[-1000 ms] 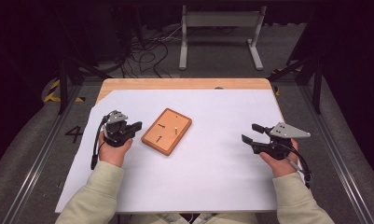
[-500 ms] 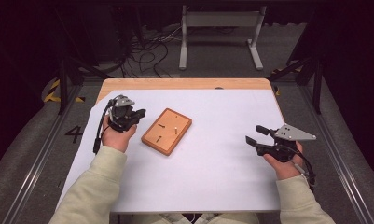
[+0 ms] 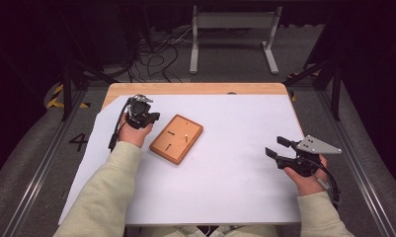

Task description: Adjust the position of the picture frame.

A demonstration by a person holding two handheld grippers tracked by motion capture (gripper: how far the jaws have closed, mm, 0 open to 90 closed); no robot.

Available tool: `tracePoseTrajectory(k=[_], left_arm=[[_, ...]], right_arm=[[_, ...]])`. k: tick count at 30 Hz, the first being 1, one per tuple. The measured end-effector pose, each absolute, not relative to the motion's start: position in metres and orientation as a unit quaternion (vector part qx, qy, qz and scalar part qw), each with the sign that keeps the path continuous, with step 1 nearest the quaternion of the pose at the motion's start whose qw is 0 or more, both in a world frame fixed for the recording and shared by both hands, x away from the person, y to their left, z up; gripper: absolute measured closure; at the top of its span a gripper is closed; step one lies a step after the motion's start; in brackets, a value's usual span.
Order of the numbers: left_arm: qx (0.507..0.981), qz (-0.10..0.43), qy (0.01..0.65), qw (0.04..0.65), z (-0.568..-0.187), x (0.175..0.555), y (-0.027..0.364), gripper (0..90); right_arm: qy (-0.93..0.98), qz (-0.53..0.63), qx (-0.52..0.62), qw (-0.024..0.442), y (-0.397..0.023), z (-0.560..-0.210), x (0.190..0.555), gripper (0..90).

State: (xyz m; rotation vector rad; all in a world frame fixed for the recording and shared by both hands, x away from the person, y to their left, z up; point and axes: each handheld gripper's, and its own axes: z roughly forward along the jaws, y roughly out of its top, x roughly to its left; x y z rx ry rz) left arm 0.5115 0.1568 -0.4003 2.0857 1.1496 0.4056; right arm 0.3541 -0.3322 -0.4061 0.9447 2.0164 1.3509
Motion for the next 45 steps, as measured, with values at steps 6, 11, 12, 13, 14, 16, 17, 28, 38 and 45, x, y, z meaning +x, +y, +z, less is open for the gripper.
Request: tracePoseTrajectory(k=[6,11,12,13,14,16,17,28,38,45], left_arm=[[0.815,0.129,0.449,0.342,-0.419,0.522,0.149,89.8],[0.817,0.122,0.451,0.338,-0.432,0.528,0.142,89.8],[0.817,0.122,0.451,0.338,-0.432,0.528,0.142,89.8],[0.818,0.118,0.452,0.336,-0.434,0.53,0.141,89.8],[0.819,0.114,0.452,0.335,-0.436,0.531,0.141,89.8],[0.823,0.118,0.45,0.327,-0.44,0.532,0.138,89.8],[0.822,0.116,0.452,0.326,-0.442,0.532,0.138,89.8],[0.827,0.109,0.451,0.318,-0.448,0.534,0.137,90.0],[0.846,0.077,0.414,0.326,-0.447,0.522,0.107,90.0],[0.855,0.062,0.395,0.332,-0.447,0.511,0.087,90.0]], right_arm=[[0.746,0.499,0.352,0.267,-0.334,-0.407,0.351,37.2],[0.746,0.499,0.353,0.266,-0.334,-0.406,0.349,37.2],[0.746,0.499,0.352,0.266,-0.334,-0.406,0.349,37.2],[0.746,0.499,0.352,0.265,-0.334,-0.407,0.349,37.2],[0.747,0.499,0.352,0.265,-0.334,-0.407,0.349,37.2],[0.747,0.499,0.352,0.264,-0.334,-0.407,0.349,37.2],[0.748,0.498,0.352,0.264,-0.334,-0.407,0.349,37.1],[0.749,0.498,0.35,0.262,-0.333,-0.408,0.349,37.1],[0.75,0.497,0.352,0.26,-0.332,-0.408,0.349,37.0],[0.75,0.497,0.351,0.259,-0.332,-0.408,0.349,37.0]])
